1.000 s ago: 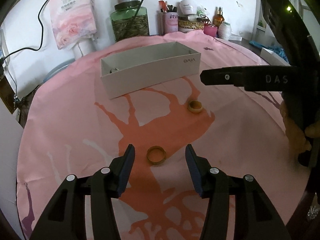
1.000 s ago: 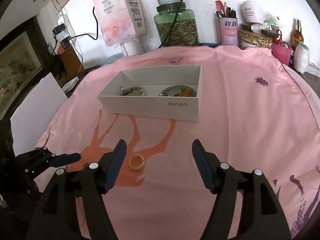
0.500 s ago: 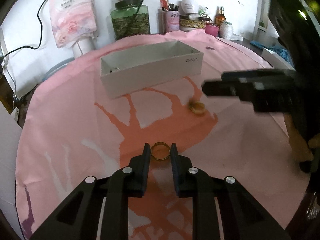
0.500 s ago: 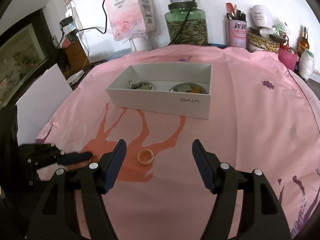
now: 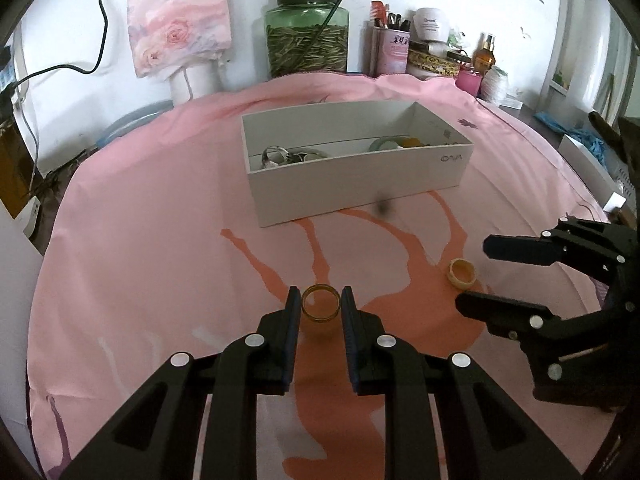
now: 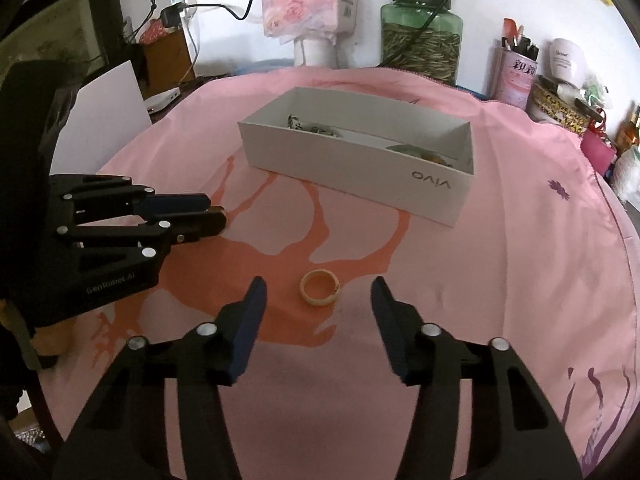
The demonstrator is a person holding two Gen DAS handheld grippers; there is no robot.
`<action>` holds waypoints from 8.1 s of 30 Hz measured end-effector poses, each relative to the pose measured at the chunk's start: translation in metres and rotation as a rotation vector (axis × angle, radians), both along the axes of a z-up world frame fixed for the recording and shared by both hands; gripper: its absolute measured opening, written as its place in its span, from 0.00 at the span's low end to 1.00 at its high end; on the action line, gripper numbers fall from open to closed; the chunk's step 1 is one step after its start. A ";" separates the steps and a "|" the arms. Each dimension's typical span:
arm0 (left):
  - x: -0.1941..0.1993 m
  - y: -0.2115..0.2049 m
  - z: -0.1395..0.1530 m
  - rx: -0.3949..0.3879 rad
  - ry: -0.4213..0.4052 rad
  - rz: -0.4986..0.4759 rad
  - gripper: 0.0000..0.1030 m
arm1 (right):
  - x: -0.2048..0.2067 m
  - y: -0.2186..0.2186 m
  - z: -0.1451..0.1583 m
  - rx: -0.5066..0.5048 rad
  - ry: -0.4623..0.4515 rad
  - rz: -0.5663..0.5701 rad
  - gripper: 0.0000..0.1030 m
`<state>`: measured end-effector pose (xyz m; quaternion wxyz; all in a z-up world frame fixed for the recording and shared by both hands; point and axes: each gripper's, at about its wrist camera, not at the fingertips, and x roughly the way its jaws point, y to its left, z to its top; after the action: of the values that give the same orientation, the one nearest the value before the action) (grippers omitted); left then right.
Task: Organize jewelry
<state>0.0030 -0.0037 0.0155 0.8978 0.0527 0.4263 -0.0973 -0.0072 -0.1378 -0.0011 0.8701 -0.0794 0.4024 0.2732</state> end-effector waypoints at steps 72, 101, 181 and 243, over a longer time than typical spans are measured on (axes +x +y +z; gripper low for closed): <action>0.002 -0.018 0.004 -0.006 -0.056 -0.004 0.20 | 0.013 -0.026 0.019 0.042 -0.029 -0.096 0.20; -0.011 -0.031 0.073 0.070 -0.291 0.079 0.20 | 0.013 -0.042 0.076 0.199 -0.113 -0.136 0.20; 0.015 -0.009 0.044 0.108 -0.276 0.304 0.94 | 0.046 -0.027 0.037 0.078 -0.105 -0.337 0.93; 0.010 -0.014 0.041 0.122 -0.264 0.310 0.94 | 0.042 -0.033 0.039 0.098 -0.107 -0.368 0.93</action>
<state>0.0126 -0.0178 0.0570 0.9452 0.0531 0.3130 0.0758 0.0345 -0.1706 0.0375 0.9284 0.0237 0.3494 0.1242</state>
